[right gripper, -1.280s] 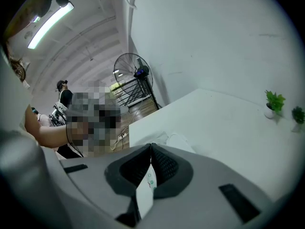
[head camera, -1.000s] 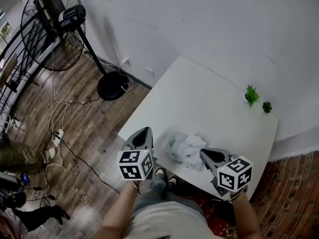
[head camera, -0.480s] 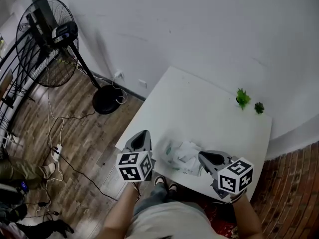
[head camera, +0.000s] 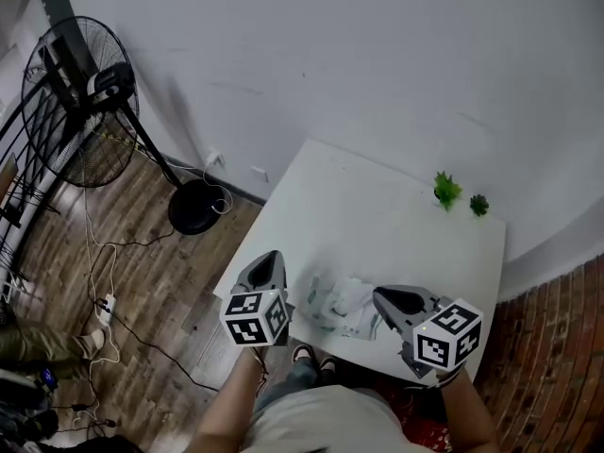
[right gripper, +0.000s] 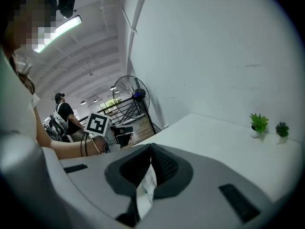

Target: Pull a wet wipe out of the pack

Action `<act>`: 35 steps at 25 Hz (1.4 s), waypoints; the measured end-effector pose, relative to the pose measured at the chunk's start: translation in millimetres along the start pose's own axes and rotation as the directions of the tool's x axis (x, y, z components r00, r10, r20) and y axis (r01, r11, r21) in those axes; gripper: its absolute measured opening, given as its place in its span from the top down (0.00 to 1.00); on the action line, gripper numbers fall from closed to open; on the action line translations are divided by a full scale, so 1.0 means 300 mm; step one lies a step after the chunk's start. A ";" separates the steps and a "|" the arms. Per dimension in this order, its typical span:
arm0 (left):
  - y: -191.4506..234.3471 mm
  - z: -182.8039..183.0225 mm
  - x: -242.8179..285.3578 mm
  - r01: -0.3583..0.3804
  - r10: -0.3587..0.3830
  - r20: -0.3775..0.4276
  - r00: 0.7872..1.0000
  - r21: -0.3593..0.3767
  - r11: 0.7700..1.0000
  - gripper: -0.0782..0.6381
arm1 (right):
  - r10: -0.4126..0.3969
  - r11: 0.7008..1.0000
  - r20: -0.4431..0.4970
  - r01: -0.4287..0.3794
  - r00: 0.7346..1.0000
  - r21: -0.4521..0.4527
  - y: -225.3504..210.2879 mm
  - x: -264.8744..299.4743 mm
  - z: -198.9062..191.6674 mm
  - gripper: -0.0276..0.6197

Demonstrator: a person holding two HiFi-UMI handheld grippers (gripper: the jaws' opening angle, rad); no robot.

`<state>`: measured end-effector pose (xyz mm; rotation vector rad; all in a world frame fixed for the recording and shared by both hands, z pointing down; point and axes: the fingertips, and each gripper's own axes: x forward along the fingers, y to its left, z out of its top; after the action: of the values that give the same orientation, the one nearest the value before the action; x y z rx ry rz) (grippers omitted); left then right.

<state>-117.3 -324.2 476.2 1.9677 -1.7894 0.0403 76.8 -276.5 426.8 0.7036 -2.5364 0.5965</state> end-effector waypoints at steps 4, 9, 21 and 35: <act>-0.016 0.014 0.019 0.011 -0.011 0.006 1.000 0.003 1.000 0.89 | -0.011 1.000 0.025 0.011 1.000 -0.008 -0.007 -0.025 0.031 0.95; -0.038 0.033 0.043 0.027 -0.027 0.017 0.999 0.006 1.000 0.89 | -0.027 1.000 0.083 0.028 0.996 -0.006 -0.016 -0.076 0.084 0.95; -0.140 0.170 0.120 0.095 -0.098 0.061 0.993 0.053 0.994 0.89 | -0.239 0.970 0.377 0.237 0.895 0.053 -0.159 -0.350 0.303 0.95; -0.264 0.342 0.155 0.162 -0.183 0.113 0.977 0.177 0.971 0.89 | -0.733 0.664 0.453 0.676 0.507 0.319 -0.427 -0.608 0.152 0.95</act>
<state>-65.3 -402.1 375.2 2.2865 -1.7341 0.0066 276.4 -331.4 332.8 2.0866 -2.3280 0.2228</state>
